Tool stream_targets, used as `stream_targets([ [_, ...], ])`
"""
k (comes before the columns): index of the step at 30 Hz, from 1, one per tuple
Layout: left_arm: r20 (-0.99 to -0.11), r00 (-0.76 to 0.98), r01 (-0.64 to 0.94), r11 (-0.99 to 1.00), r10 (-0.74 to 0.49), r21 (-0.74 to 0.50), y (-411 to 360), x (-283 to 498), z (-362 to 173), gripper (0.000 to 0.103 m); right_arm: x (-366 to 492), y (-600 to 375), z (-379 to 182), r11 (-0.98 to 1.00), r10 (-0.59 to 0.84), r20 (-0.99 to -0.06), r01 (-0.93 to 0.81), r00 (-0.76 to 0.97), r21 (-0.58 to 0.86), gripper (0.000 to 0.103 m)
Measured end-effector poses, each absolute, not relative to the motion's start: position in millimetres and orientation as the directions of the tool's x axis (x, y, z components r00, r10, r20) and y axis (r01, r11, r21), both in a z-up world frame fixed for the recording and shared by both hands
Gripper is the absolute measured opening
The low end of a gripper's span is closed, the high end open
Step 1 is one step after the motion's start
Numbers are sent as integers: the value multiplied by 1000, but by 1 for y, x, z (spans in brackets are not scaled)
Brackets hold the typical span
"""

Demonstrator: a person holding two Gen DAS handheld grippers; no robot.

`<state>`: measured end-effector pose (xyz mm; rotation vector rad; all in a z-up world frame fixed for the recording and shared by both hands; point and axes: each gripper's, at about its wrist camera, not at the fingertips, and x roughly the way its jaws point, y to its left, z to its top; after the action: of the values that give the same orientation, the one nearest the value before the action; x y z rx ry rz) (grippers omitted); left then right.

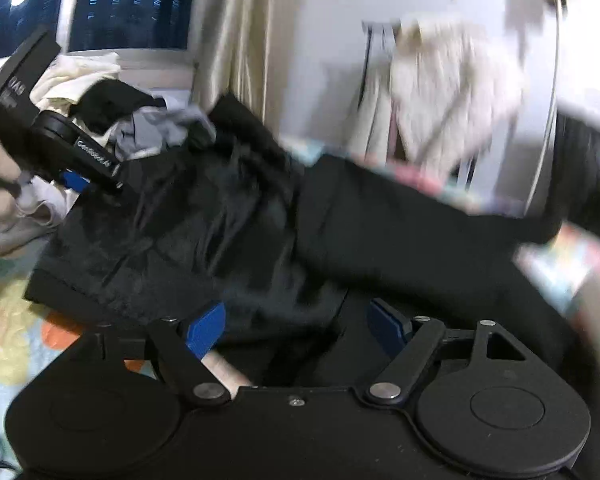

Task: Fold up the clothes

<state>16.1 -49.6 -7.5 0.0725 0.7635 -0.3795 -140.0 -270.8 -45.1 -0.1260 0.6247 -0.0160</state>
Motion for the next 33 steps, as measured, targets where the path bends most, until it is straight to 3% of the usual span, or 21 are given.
stream_targets([
  [4,-703,622,417,906,-346,-76,-53,4,-14,60,-121,-264,-61,993,57,-665,-114,745,-42,79],
  [6,-690,607,430,893,-394,-132,-50,6,-14,73,-105,-235,-70,955,14,-707,-219,707,-200,79],
  [8,-693,595,411,895,-408,-174,-49,11,-20,86,-97,-206,-76,887,-24,-678,-297,735,-354,79],
  [10,-727,567,371,908,-386,-193,-48,16,-34,98,-90,-196,-79,892,16,-663,-310,748,-329,79],
  [14,-775,531,331,926,-343,-183,-49,26,-55,98,-92,-198,-83,928,77,-665,-297,743,-225,80],
  [15,-771,537,326,927,-342,-185,-50,27,-56,92,-95,-200,-84,927,72,-664,-296,744,-231,80],
  [16,-763,550,336,926,-339,-170,-52,26,-55,69,-97,-202,-86,926,67,-663,-294,745,-237,80],
  [17,-755,561,348,924,-338,-155,-55,26,-53,56,-98,-206,-87,928,61,-663,-287,746,-237,80],
  [18,-742,568,376,914,-356,-150,-58,23,-50,36,-96,-209,-87,936,59,-663,-273,747,-224,80],
  [19,-728,575,403,903,-373,-145,-60,21,-46,11,-95,-213,-86,943,57,-662,-258,747,-210,80],
  [22,-693,603,431,893,-394,-133,-63,12,-35,3,-91,-219,-86,960,77,-657,-234,750,-155,80],
  [28,-635,646,572,820,-422,37,-78,-14,-13,3,-101,-204,-83,936,54,-631,-260,774,-238,80],
  [33,-609,610,636,772,-507,-6,-81,-21,-3,3,-102,-202,-87,936,35,-619,-243,784,-254,81],
])
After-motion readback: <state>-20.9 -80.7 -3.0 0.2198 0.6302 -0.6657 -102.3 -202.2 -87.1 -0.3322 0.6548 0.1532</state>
